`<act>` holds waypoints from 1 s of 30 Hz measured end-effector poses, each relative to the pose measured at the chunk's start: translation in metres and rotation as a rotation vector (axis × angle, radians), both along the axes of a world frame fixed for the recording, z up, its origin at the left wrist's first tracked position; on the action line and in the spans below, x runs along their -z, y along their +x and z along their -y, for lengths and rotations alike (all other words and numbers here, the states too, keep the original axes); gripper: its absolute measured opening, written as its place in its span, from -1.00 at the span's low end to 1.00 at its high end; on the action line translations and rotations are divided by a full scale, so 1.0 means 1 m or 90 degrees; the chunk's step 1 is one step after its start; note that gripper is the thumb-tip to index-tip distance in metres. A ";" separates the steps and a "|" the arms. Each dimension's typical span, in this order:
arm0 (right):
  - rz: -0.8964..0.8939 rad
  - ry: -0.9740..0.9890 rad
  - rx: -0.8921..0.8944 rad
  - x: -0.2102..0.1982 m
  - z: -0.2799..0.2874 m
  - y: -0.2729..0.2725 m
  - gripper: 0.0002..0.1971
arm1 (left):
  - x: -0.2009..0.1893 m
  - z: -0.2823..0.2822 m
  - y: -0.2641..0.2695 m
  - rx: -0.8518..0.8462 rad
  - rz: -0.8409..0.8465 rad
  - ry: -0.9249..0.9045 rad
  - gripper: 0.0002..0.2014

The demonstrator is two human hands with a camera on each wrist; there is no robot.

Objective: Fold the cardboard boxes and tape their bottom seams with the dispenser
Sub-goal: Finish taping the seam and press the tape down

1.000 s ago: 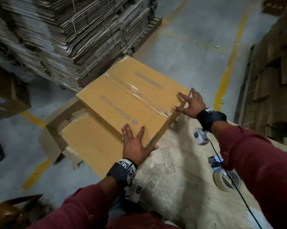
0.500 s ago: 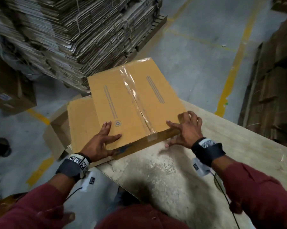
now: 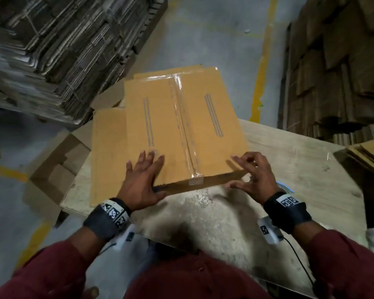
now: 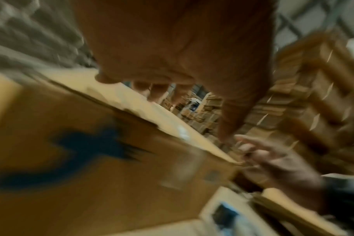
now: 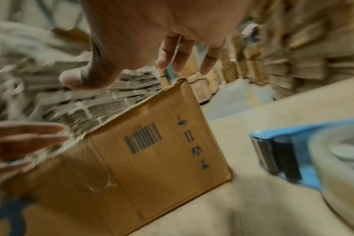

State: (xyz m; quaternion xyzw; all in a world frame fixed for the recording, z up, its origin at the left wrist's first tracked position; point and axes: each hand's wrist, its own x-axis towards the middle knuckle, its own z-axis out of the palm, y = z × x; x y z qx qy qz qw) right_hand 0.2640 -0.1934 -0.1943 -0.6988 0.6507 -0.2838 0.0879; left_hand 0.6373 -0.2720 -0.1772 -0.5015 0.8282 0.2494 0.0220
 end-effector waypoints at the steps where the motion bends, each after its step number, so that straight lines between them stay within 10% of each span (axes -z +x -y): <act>1: 0.054 -0.028 0.038 0.000 -0.007 -0.005 -0.15 | -0.005 -0.014 -0.019 -0.013 -0.026 -0.006 0.12; 5: 0.172 0.115 0.178 0.008 -0.029 -0.035 -0.02 | -0.002 -0.049 -0.092 0.031 -0.098 -0.083 0.02; 12: 0.092 0.522 0.224 0.067 -0.046 -0.111 0.26 | 0.034 -0.064 -0.131 0.033 0.100 -0.158 0.00; 23: 0.132 0.582 0.040 0.062 -0.072 -0.113 -0.47 | 0.033 -0.071 -0.123 0.040 0.090 -0.191 -0.06; 30: 0.073 0.573 0.047 0.054 -0.102 -0.066 -0.56 | 0.014 -0.051 -0.122 0.100 0.127 -0.154 -0.04</act>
